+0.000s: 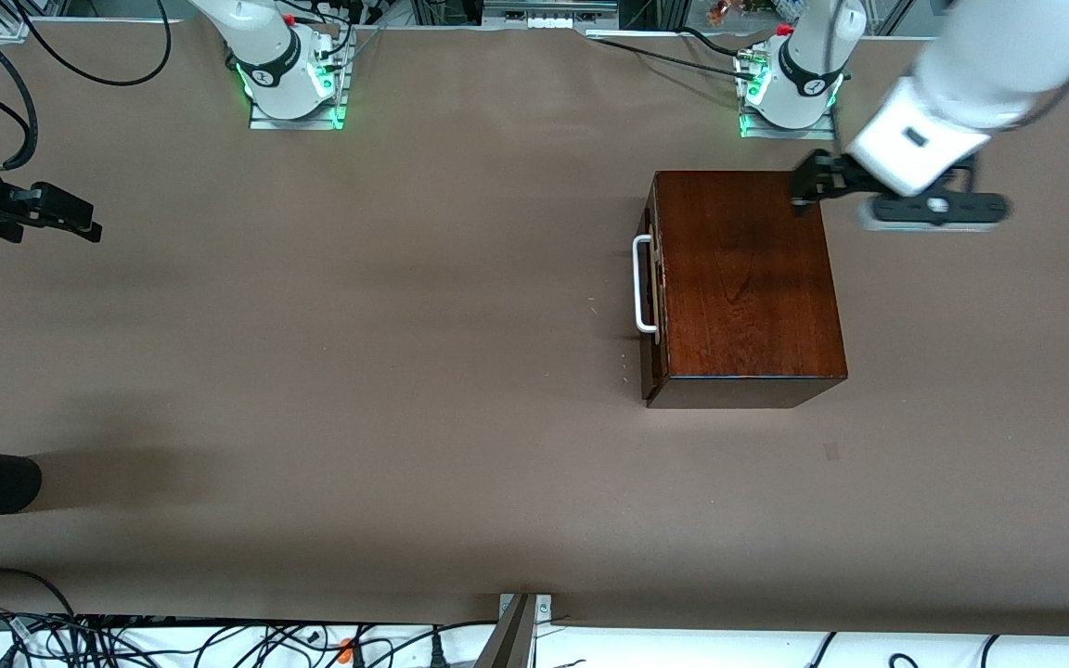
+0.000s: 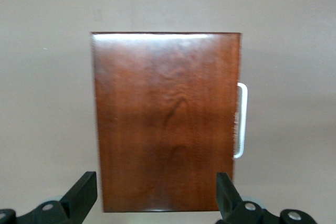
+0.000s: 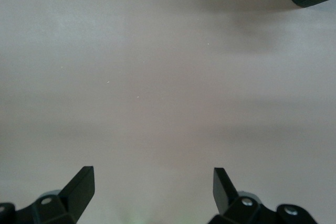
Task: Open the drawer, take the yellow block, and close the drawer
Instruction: 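Move the left gripper to the white drawer handle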
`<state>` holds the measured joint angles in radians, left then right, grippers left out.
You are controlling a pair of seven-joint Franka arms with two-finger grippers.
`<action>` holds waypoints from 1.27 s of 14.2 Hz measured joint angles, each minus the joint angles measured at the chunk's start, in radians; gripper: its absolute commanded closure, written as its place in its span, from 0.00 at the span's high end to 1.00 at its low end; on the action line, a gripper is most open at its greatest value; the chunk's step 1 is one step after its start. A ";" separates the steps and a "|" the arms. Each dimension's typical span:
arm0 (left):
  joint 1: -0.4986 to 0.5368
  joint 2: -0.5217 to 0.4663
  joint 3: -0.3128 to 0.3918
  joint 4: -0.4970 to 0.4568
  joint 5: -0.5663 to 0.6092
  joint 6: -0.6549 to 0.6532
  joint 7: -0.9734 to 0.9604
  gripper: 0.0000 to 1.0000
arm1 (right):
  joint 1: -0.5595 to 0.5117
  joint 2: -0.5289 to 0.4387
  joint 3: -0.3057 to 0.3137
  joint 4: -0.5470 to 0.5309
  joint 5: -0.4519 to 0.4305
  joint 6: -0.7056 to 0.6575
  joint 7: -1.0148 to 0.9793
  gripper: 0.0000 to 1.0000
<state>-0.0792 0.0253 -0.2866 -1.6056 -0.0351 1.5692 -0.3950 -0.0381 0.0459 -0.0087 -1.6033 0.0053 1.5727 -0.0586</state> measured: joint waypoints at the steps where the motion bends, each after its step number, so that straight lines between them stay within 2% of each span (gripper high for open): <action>1: -0.003 0.016 -0.046 0.010 0.012 0.001 -0.061 1.00 | 0.000 0.000 0.000 0.000 0.000 0.000 0.000 1.00; 3: -0.025 0.054 -0.138 0.035 0.056 0.002 -0.190 1.00 | 0.000 0.000 0.000 0.000 0.000 0.000 0.000 1.00; 5: -0.101 0.101 -0.181 0.059 0.105 0.002 -0.276 1.00 | 0.000 0.000 0.000 0.000 0.000 0.000 0.000 1.00; 8: -0.241 0.182 -0.187 0.083 0.166 0.003 -0.384 1.00 | 0.000 0.000 0.000 0.000 0.000 0.000 0.000 1.00; 11: -0.330 0.277 -0.187 0.087 0.267 0.039 -0.509 1.00 | 0.000 0.000 0.000 0.000 0.000 0.000 0.000 1.00; 18: -0.346 0.403 -0.179 0.088 0.329 0.102 -0.525 1.00 | 0.000 0.000 0.000 0.000 0.000 0.000 0.000 1.00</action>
<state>-0.4254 0.4281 -0.4652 -1.5178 0.2943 1.6711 -0.9204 -0.0382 0.0461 -0.0090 -1.6032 0.0056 1.5722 -0.0586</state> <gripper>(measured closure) 0.000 0.000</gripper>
